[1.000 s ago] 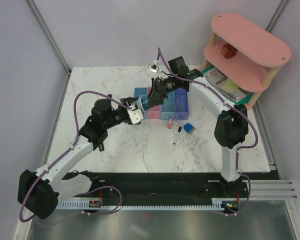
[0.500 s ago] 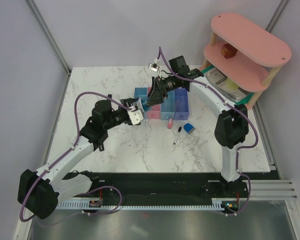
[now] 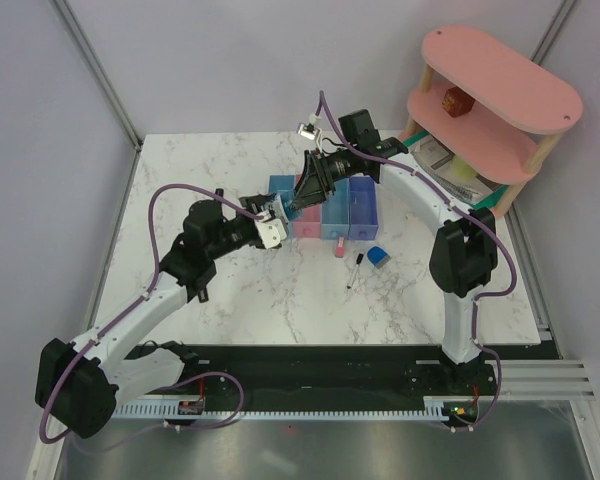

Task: Sort the stationery into containers
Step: Place the stationery in the storage box.

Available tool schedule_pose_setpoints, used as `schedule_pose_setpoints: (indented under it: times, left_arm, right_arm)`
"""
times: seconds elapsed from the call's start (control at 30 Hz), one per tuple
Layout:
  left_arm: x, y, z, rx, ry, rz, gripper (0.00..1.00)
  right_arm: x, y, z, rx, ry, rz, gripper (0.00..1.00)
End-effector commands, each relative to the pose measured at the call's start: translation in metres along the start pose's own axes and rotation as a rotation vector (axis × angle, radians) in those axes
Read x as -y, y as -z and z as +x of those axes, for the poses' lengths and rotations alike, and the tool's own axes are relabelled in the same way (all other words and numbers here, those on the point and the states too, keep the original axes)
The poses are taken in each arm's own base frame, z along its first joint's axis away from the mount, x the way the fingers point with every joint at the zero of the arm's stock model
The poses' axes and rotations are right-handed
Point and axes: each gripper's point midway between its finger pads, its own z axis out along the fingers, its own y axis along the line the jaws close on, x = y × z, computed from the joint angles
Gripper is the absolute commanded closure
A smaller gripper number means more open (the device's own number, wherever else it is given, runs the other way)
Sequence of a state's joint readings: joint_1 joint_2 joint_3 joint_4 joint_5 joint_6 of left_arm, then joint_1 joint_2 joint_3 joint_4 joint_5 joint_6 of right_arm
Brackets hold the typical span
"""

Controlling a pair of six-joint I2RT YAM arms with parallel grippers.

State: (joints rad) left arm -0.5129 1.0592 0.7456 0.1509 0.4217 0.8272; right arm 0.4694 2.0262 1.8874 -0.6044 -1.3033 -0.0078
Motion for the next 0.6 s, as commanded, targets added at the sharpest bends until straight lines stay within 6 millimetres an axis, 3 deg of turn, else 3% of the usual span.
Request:
schedule_pose_setpoints:
  times: [0.0, 0.13, 0.3, 0.33, 0.47, 0.53, 0.57]
  left_arm:
    - [-0.026, 0.003, -0.028, 0.092, -0.075, -0.093, 0.97]
    - [-0.024, 0.005, -0.025, 0.079, -0.074, -0.093, 0.66]
    - [-0.014, 0.009, -0.016, 0.032, -0.051, -0.050, 0.46]
    - [-0.010, 0.011, -0.014, 0.014, -0.045, -0.031, 0.38]
    - [-0.006, 0.019, -0.010, -0.019, -0.035, -0.021, 0.23]
    - [-0.008, 0.022, -0.010, -0.030, -0.030, -0.029, 0.05]
    - [-0.006, 0.025, -0.009, -0.040, -0.026, -0.025, 0.04]
  right_arm:
    - [-0.017, 0.003, -0.013, 0.022, 0.081, -0.015, 0.77]
    - [-0.017, 0.006, -0.015, 0.029, 0.059, 0.001, 0.78]
    - [-0.011, 0.017, -0.021, 0.052, 0.054, 0.042, 0.78]
    - [-0.009, 0.021, -0.023, 0.060, 0.050, 0.055, 0.79]
    - [0.008, 0.043, -0.031, 0.103, 0.031, 0.142, 0.79]
    - [0.015, 0.052, -0.033, 0.118, 0.023, 0.180, 0.79]
    - [0.021, 0.061, -0.035, 0.133, 0.014, 0.204, 0.79]
